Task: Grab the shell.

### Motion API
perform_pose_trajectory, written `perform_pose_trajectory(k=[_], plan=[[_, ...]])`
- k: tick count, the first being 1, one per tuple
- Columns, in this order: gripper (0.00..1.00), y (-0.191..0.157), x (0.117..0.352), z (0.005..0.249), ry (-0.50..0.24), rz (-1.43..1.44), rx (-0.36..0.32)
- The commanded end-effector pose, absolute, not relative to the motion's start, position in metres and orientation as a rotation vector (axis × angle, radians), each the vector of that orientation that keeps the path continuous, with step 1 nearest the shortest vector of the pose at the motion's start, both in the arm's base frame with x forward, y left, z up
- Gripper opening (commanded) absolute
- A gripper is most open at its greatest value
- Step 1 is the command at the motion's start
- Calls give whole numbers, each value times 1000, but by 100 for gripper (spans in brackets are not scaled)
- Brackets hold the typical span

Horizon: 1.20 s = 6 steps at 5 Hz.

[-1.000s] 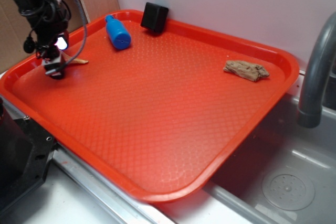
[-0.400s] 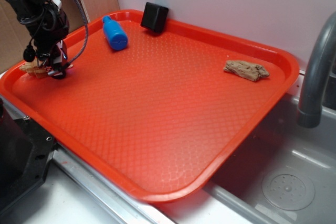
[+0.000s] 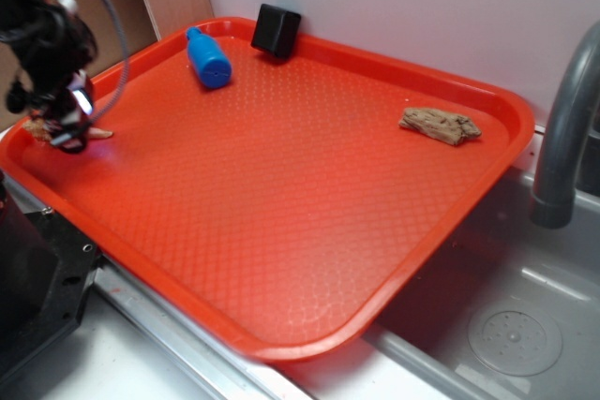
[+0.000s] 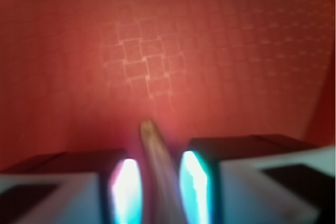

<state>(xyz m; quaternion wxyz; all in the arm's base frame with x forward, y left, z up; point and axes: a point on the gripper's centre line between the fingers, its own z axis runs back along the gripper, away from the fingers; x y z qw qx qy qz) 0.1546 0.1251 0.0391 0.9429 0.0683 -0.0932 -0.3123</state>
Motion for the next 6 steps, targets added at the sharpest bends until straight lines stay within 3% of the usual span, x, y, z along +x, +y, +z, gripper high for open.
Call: perform_pose_trajectory(k=[1, 3, 4, 5, 6], plan=[[100, 149, 149, 43, -199, -604, 109], [100, 151, 145, 22, -128, -604, 77], [68, 146, 145, 13, -82, -596, 90], [0, 141, 147, 14, -78, -601, 96], [0, 137, 147, 16, -86, -607, 96]])
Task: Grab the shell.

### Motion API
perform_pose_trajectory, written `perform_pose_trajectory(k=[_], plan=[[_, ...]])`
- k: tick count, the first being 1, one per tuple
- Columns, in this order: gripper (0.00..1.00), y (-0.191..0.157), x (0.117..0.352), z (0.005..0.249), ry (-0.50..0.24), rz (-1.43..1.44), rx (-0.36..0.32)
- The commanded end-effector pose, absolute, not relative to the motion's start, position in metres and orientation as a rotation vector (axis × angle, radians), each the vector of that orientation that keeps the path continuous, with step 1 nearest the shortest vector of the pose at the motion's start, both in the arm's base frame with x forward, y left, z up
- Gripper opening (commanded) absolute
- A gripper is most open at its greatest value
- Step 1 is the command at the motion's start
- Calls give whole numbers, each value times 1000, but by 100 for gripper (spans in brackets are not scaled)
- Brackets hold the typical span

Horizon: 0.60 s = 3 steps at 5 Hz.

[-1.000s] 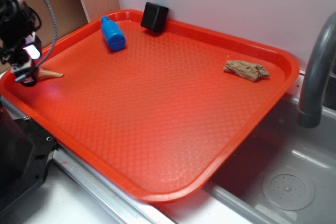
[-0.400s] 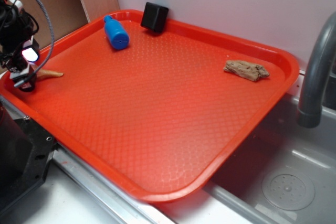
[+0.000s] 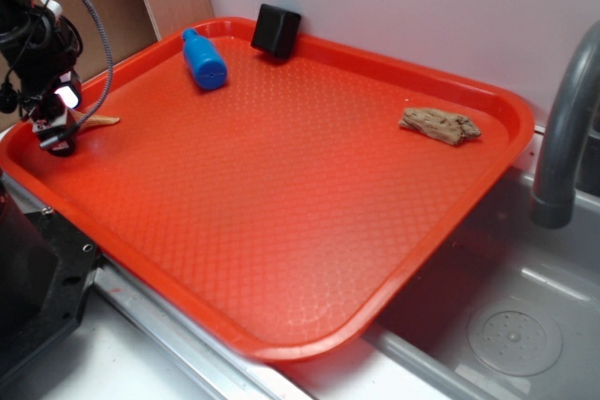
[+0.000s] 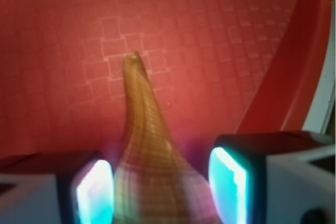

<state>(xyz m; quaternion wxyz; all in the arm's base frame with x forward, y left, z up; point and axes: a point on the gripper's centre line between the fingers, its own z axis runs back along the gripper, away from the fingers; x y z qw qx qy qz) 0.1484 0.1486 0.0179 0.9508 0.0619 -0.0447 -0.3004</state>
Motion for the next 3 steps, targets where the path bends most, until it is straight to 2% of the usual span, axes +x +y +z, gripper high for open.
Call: perform_pose_trajectory(k=[1, 2, 3], plan=[[0, 135, 149, 18, -89, -603, 88], [0, 109, 162, 34, -111, -561, 182], [0, 79, 177, 57, -184, -527, 254]])
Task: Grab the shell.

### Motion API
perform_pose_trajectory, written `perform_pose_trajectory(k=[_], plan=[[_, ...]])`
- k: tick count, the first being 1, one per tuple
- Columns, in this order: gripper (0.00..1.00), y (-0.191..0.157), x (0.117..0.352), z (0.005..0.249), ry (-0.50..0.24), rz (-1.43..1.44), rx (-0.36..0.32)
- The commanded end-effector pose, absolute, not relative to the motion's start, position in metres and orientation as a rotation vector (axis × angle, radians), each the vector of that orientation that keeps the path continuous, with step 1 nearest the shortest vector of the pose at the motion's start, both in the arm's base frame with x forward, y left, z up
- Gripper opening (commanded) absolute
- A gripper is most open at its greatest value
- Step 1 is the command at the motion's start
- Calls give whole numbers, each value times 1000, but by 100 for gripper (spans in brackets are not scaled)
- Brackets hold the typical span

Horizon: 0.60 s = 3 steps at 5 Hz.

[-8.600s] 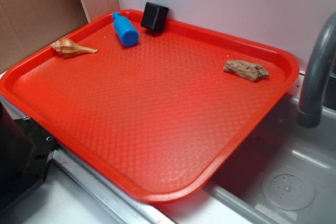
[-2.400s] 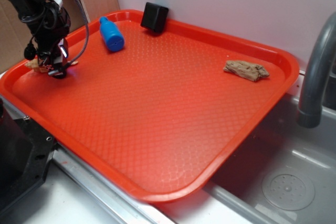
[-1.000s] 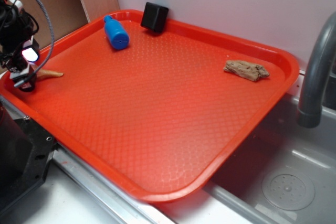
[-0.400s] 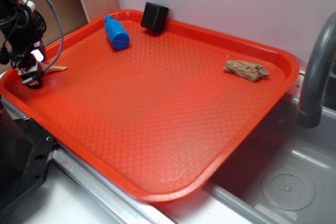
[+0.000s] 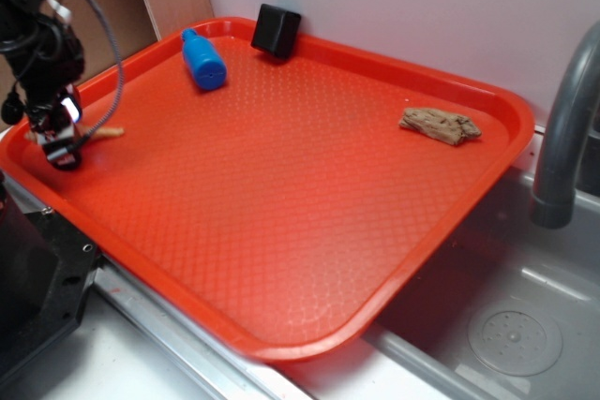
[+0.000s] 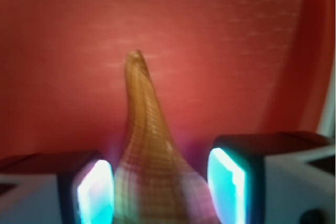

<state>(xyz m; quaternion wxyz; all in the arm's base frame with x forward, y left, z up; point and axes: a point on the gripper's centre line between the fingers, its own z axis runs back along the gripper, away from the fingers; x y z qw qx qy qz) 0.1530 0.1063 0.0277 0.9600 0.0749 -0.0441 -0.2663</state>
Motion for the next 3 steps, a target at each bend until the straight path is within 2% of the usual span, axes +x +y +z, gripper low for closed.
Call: perform_pose_trajectory(k=[1, 2, 3], plan=[[0, 64, 194, 80, -135, -396, 228], [0, 49, 214, 96, -62, -317, 203], [0, 35, 222, 119, -48, -277, 180]])
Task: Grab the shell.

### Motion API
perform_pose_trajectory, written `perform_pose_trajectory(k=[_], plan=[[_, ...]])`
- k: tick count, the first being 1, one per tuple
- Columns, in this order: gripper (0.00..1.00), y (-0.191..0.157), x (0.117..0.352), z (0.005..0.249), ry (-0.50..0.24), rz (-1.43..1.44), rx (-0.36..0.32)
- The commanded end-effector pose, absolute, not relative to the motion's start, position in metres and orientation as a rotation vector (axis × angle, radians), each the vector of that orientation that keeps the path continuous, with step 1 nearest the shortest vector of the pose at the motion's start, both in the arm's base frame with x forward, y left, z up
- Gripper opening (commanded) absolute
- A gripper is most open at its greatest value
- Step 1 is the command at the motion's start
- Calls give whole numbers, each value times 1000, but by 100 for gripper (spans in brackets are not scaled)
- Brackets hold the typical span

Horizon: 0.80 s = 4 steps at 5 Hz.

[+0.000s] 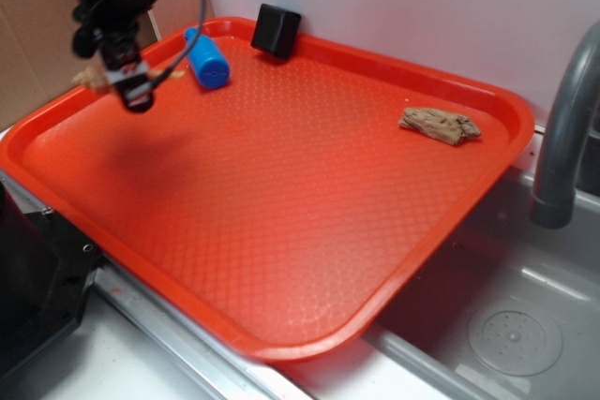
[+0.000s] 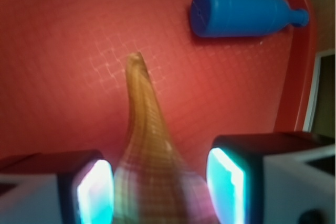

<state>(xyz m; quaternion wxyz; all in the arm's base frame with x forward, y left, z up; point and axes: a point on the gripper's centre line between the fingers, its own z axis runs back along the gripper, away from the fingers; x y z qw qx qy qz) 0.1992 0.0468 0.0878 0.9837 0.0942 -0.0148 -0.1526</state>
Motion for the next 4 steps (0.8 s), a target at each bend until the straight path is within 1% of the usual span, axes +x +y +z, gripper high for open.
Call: perform_pose_trajectory(k=[1, 2, 3, 4], plan=[[0, 30, 224, 145, -58, -192, 202], [0, 25, 220, 170, -80, -162, 160], [0, 16, 215, 191, -104, -188, 103], [0, 5, 216, 200, -121, -211, 71]])
